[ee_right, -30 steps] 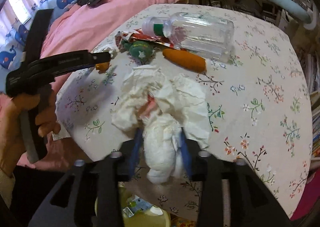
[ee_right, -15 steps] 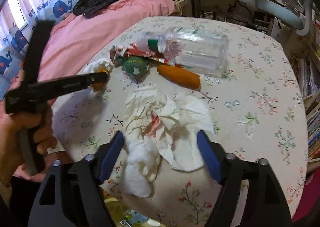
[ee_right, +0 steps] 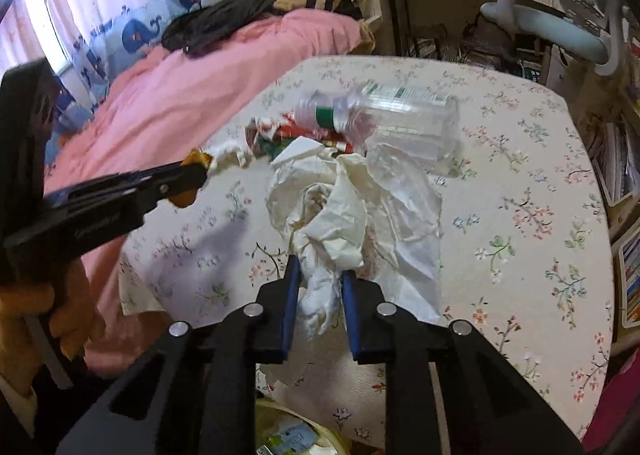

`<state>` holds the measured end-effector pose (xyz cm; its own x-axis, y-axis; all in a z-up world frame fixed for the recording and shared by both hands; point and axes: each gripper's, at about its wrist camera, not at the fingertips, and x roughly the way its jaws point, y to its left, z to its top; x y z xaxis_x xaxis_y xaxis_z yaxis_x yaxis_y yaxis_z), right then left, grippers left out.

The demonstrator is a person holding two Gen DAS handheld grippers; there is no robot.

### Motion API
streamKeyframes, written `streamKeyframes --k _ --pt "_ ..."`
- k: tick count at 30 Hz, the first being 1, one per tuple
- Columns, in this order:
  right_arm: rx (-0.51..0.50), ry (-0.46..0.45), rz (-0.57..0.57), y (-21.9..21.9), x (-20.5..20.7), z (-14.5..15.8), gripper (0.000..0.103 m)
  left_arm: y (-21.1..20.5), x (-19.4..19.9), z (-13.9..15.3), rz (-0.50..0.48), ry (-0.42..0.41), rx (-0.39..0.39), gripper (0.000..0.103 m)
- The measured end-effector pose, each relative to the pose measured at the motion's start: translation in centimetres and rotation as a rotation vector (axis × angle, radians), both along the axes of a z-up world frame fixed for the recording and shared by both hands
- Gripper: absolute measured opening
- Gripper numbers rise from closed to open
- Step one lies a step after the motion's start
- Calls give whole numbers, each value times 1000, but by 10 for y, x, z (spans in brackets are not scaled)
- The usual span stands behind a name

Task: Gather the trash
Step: 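Grasp an orange carrot with the left tool while the right tool grasps crumpled tissues, then carry the crumpled tissues toward the yellow bin with the right tool while the left holds the carrot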

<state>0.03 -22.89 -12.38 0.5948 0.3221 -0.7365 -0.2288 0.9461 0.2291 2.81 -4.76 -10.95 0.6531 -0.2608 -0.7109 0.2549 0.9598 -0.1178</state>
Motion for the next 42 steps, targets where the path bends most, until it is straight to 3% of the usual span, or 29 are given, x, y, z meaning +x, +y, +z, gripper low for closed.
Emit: streamKeyframes --k 14,31,42 --pt "47 -74 -34 -6 -20 13 22 12 -36 37 62 -123 -29 18" --pt "59 -96 -30 -4 -17 15 23 -10 -46 57 23 -243 75 18" --pt "58 -95 -32 -5 -16 16 23 -14 -48 59 17 -261 94 18"
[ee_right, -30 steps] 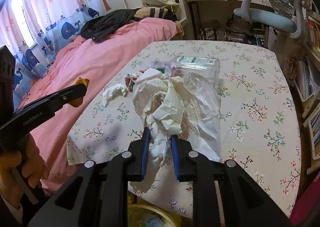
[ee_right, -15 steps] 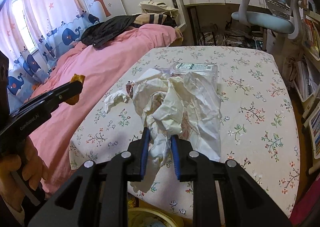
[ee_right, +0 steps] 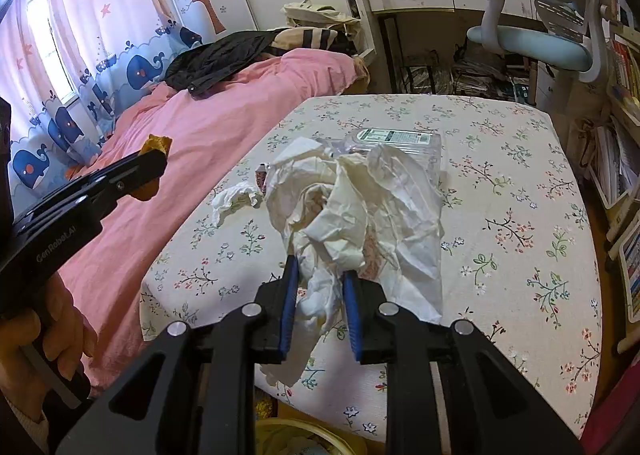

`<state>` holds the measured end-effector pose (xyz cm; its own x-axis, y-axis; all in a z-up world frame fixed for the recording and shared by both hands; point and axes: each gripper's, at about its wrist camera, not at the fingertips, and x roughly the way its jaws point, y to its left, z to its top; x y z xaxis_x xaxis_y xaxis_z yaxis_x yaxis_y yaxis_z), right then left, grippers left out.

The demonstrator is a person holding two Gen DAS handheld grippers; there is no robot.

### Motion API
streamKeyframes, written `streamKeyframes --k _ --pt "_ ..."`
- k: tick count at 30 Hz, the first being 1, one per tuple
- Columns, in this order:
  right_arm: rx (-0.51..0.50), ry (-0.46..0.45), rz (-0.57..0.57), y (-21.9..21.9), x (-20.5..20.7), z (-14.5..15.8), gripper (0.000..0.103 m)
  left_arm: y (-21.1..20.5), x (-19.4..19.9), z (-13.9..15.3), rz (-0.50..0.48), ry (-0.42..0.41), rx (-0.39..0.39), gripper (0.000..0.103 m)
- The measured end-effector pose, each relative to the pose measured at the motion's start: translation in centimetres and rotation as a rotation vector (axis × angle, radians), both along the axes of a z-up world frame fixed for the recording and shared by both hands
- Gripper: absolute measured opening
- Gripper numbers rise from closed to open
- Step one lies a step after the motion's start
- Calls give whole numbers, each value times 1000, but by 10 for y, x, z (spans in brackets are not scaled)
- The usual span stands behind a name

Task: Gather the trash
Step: 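Carry the crumpled tissues toward the yellow bin with the right tool while the left holds the carrot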

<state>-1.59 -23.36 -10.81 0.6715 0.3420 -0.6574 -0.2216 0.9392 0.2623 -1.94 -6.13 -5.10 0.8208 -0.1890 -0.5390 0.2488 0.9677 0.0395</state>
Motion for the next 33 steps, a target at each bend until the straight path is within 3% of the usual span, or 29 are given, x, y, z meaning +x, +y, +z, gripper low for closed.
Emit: streamKeyframes --k 11,19,27,33 --pt "32 -24 -9 -2 -16 11 23 5 -8 2 13 -1 -4 18" --pt "49 -9 -6 6 -57 8 25 12 -48 -4 30 11 -32 18" --pt "27 75 47 27 -103 -19 25 7 -92 -19 11 37 -33 18" --pt "-39 216 128 53 -122 -58 26 5 -118 -31 3 63 -39 18"
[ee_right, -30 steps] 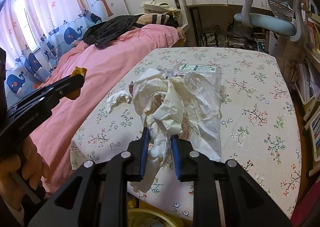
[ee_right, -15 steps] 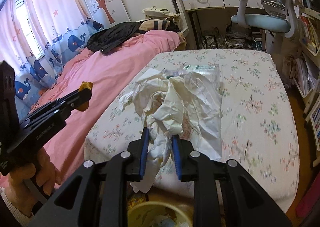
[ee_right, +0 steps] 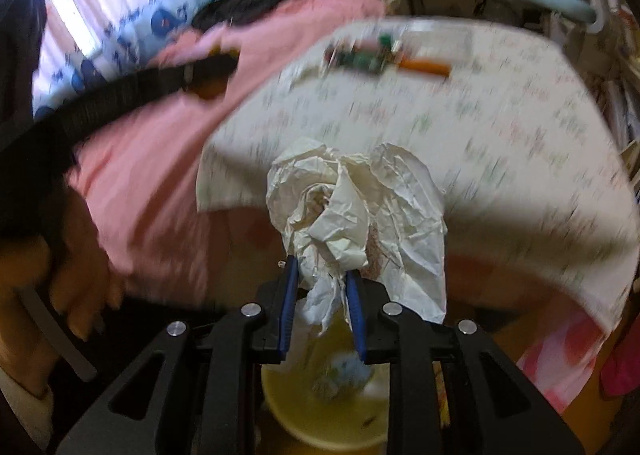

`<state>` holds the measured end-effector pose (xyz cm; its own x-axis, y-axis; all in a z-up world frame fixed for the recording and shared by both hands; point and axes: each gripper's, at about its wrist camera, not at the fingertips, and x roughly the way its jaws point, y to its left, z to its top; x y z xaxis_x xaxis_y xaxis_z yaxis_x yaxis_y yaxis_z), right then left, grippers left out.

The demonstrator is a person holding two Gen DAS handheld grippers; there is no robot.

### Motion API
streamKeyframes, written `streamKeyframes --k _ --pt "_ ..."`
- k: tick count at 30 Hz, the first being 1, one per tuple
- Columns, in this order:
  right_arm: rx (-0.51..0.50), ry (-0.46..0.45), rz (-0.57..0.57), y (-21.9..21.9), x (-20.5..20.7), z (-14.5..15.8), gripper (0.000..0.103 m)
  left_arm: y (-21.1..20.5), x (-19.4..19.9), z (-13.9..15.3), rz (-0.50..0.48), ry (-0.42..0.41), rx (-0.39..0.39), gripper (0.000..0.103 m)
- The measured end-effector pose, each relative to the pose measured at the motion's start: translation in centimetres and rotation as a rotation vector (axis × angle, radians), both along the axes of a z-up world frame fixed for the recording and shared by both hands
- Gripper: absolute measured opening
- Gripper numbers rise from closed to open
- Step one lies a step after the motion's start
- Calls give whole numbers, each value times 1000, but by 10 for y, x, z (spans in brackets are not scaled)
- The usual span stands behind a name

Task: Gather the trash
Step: 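Carry the crumpled tissues toward the yellow bin with the right tool while the left holds the carrot, then open the right tool over the bin while the left tool drops the carrot into it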

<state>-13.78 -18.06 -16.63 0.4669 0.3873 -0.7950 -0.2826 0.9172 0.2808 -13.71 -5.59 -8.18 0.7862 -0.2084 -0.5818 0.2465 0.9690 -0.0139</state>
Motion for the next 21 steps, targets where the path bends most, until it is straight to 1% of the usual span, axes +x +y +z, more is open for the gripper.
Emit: streamKeyframes --k 4,5,6,8,9,10,12,14,16,19,21 --pt "-73 110 61 16 -5 -31 27 3 -10 -3 3 7 -4 18" --pt "-86 132 67 17 -5 -37 29 4 -12 -3 4 8 -5 18" --pt "-94 163 79 19 -4 -43 33 6 -13 -4 5 10 -6 18" --pt "-130 209 93 21 -4 -55 49 9 -17 -5 8 14 -9 18" --pt "-150 214 95 22 -6 -59 49 10 -19 -6 9 18 -10 18" --pt "-165 216 92 22 -6 -60 49 10 -20 -6 9 20 -11 18" --pt "-164 209 60 16 -5 -59 50 12 -24 -8 10 27 -14 18" --pt "-150 190 15 7 -4 -55 54 13 -27 -10 7 33 -14 18" --pt "-124 170 -35 -2 -3 -49 55 12 -31 -12 3 40 -10 18" --pt "-70 131 -114 -17 -5 -40 62 10 -37 -16 -8 52 0 18" --pt "-34 102 -150 -27 -7 -33 62 9 -41 -19 -16 63 5 18"
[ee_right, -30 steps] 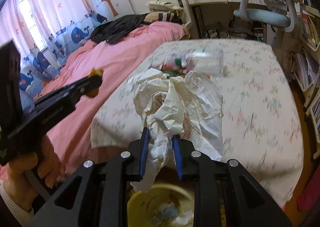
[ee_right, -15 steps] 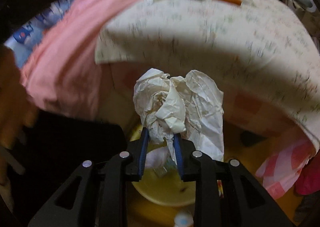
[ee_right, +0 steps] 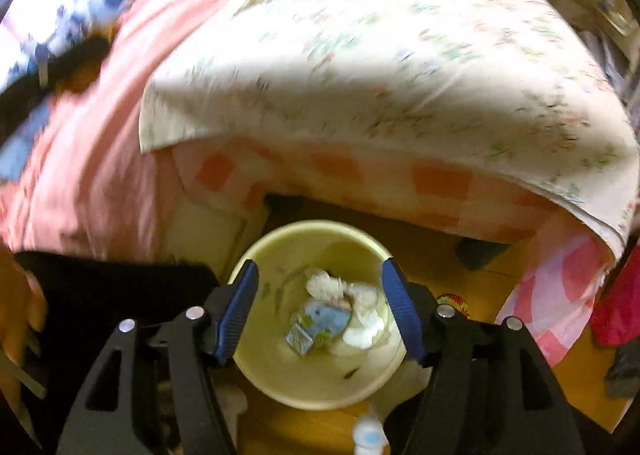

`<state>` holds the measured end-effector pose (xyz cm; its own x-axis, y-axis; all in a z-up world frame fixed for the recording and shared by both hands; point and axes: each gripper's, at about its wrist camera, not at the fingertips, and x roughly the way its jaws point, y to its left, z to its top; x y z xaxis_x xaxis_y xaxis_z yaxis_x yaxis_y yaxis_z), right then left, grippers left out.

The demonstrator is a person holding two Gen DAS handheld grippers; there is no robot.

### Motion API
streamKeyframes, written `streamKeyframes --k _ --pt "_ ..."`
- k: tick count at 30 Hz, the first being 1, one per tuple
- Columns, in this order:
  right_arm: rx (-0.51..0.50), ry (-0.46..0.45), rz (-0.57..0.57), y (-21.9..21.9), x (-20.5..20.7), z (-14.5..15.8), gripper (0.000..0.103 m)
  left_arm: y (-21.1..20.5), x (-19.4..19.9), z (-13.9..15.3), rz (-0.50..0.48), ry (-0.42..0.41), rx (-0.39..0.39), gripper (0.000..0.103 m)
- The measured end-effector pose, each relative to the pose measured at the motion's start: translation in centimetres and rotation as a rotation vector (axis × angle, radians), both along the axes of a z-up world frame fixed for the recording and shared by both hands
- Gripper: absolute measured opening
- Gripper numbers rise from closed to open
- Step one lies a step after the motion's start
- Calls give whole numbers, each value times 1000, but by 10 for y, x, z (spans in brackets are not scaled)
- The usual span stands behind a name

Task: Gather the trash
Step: 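Open the right tool over the bin while the left tool drops the carrot into it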

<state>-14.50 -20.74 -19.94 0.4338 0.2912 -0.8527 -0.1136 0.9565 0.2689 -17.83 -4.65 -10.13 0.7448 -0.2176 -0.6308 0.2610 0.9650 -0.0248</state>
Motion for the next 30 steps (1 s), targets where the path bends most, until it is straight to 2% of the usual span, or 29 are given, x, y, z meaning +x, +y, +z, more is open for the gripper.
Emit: streamKeyframes --k 6,9,16,19,20,21,23,27,30 --pt "58 -81 -89 -16 -9 16 64 -3 -8 -8 -17 32 8 18" --pt "69 -107 -115 -22 -12 21 69 -7 -13 -13 -32 48 25 18" --pt "83 -155 -159 -29 -15 29 69 -17 -25 -22 -72 70 58 18" --pt "99 -192 -188 -33 -18 35 69 -20 -27 -29 -102 114 62 19" --pt "103 -204 -192 -34 -19 37 69 -21 -27 -34 -117 137 72 26" --pt "106 -219 -198 -35 -19 40 69 -25 -27 -40 -133 165 89 41" --pt "107 -243 -207 -36 -20 44 70 -31 -28 -47 -145 195 116 59" --pt "133 -286 -239 -44 -21 51 70 -37 -27 -47 -150 176 160 73" --pt "154 -308 -264 -50 -20 54 71 -29 -23 -39 -89 128 153 77"
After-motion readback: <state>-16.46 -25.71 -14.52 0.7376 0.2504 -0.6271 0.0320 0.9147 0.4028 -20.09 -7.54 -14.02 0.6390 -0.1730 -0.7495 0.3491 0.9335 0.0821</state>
